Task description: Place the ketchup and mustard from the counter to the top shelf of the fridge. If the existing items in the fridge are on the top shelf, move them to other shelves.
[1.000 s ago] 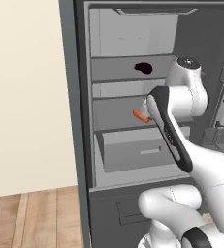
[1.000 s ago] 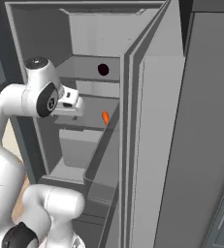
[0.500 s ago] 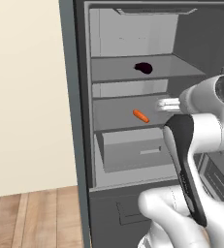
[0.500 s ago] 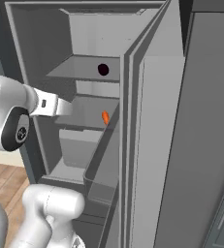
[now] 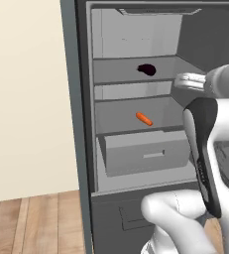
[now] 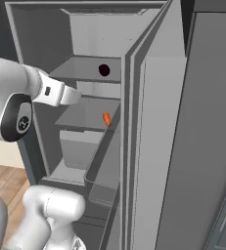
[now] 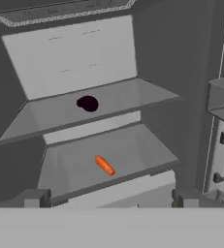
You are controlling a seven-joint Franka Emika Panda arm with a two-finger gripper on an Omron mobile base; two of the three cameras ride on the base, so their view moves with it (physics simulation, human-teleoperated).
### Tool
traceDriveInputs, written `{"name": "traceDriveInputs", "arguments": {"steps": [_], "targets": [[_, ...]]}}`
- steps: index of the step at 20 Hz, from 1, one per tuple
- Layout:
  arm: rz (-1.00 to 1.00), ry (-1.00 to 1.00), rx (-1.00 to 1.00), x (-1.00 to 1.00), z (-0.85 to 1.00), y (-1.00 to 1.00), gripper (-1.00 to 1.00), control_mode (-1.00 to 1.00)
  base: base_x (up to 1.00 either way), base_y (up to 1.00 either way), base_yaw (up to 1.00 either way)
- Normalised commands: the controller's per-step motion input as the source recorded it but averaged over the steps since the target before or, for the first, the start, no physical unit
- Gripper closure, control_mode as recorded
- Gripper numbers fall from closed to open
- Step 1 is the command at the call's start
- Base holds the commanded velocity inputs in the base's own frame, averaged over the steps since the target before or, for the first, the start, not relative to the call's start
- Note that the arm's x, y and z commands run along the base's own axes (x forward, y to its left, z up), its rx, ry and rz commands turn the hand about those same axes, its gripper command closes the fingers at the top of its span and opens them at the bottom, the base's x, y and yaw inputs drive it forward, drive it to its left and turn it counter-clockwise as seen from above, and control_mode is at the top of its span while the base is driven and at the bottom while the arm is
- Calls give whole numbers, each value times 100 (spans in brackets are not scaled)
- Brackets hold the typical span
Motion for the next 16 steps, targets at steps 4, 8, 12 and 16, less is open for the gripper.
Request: {"name": "traceDriveInputs", "arguments": {"steps": [4,8,12,16], "targets": [[1,11,7,13,25,-37,-100,-100,0,0,0],[0,0,1,0,-1,-18,-100,-100,0,0,0],[0,0,0,23,-11,-26,-100,-100,0,0,0],[7,0,0,65,-15,-10,-100,-100,0,0,0]]}}
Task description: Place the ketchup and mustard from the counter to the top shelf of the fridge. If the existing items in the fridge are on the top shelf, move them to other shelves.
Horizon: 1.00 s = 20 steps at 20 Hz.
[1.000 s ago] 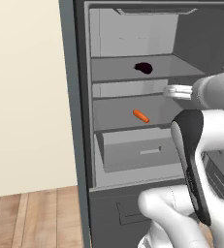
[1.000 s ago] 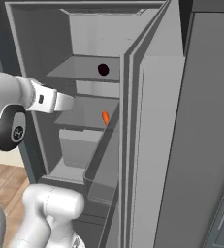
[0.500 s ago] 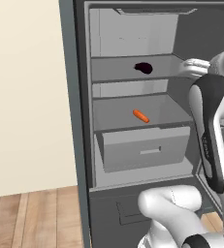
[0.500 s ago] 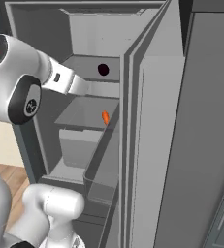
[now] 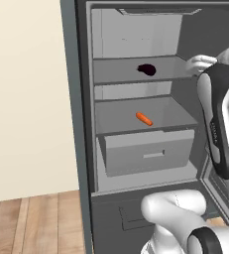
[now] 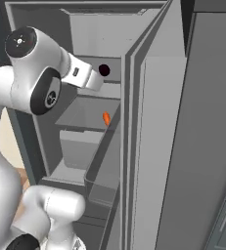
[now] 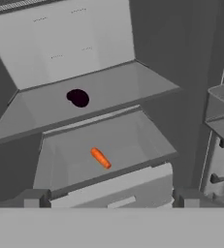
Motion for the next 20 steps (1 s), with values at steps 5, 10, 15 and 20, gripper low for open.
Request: {"name": "traceDriveInputs", "arguments": {"steps": [5,10,15,20], "targets": [[17,3,0,82,-7,-7,-100,-100,0,0,0],[17,4,0,93,-12,0,-100,-100,0,0,0],[9,6,0,95,-20,0,-100,-100,0,0,0],[1,12,0,90,-28,0,-100,-100,0,0,0]]}}
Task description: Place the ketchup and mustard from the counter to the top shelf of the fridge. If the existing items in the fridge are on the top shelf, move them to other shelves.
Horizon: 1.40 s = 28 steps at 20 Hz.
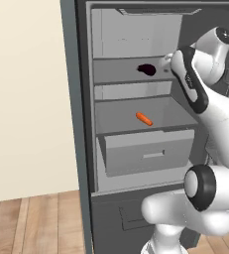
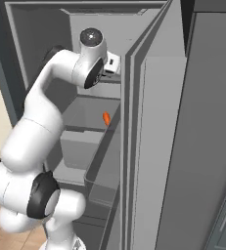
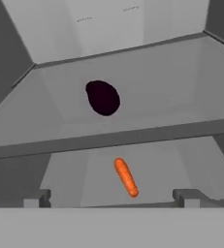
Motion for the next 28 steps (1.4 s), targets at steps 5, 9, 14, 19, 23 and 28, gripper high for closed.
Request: {"name": "traceDriveInputs", "arguments": {"steps": [5,9,14,19,23,28], "targets": [[0,12,0,75,-24,1,-100,-100,0,0,0],[0,6,-1,72,-22,8,-100,-100,0,0,0],[0,5,-3,68,-22,8,-100,-100,0,0,0],[0,6,-4,61,-23,1,-100,-100,0,0,0],[0,4,-5,54,-21,0,-100,-100,0,0,0],[0,1,-4,56,-22,2,-100,-100,0,0,0]]}}
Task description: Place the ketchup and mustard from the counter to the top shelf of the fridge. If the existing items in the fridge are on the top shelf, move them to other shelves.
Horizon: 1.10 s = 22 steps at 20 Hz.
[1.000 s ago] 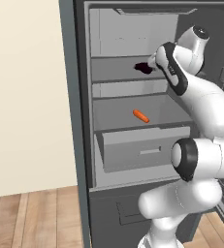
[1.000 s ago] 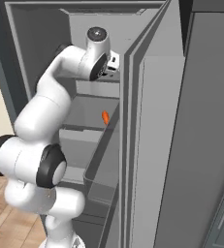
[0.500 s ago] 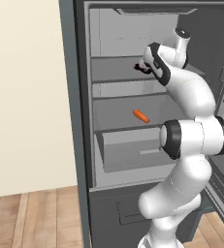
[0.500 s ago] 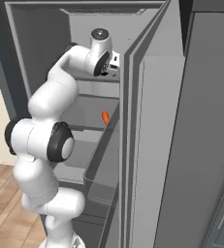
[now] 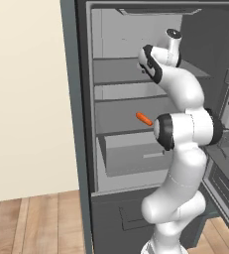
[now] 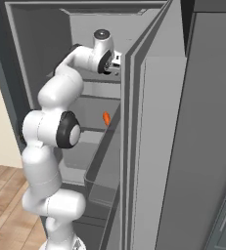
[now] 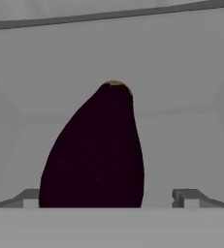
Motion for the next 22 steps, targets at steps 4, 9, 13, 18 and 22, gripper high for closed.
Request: {"name": "traceDriveInputs", "arguments": {"steps": [4,9,13,18,22], "targets": [[0,0,-3,51,-24,0,-100,-100,0,0,0],[0,-1,-5,13,-35,0,100,-100,0,0,0],[0,-9,-3,0,-14,0,100,-100,0,0,0],[0,-6,0,-2,-8,0,100,-100,0,0,0],[0,-18,0,-23,-12,0,100,-100,0,0,0]]}}
